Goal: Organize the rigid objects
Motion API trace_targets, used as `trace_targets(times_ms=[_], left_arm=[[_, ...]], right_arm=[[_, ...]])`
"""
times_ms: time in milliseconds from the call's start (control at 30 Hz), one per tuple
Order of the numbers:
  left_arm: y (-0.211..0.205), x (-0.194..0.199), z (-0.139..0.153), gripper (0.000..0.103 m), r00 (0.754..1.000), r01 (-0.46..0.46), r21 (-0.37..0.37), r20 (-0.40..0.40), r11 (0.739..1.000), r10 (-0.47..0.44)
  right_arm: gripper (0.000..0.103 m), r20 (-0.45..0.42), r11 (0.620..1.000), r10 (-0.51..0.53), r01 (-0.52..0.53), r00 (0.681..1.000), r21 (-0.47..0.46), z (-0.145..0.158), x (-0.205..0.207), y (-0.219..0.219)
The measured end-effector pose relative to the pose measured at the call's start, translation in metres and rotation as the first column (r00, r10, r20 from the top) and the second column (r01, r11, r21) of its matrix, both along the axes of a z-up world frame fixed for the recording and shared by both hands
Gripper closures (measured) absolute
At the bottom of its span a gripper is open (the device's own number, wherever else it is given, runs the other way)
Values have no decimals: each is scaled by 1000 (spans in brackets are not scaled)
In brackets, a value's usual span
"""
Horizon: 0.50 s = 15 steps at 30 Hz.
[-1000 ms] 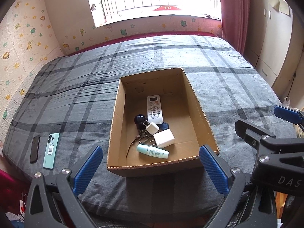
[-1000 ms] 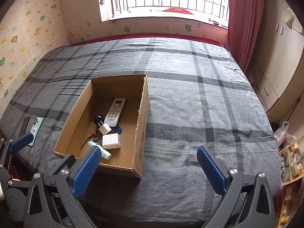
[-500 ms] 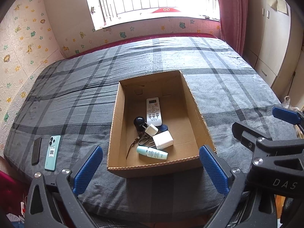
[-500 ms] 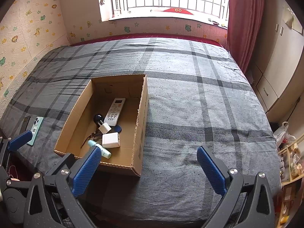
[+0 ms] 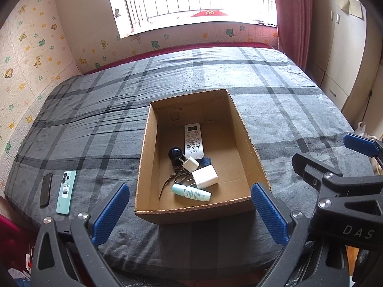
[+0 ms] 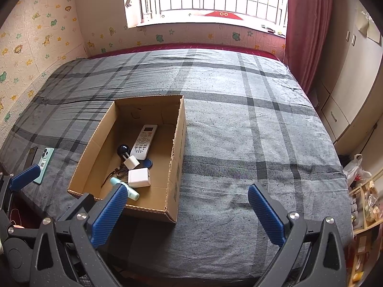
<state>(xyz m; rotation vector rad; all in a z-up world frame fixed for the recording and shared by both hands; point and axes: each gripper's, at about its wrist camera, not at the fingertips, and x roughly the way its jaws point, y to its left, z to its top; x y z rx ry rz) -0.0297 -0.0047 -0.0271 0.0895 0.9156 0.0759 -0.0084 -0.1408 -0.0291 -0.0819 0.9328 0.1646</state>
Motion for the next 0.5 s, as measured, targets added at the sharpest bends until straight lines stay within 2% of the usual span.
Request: trace_targets(times_ms=[500], left_arm=[[1, 3, -4, 0, 1000, 3, -3, -11, 1000, -3]], right_arm=[[0, -3, 1000, 2, -2, 1000, -9, -2, 0, 2]])
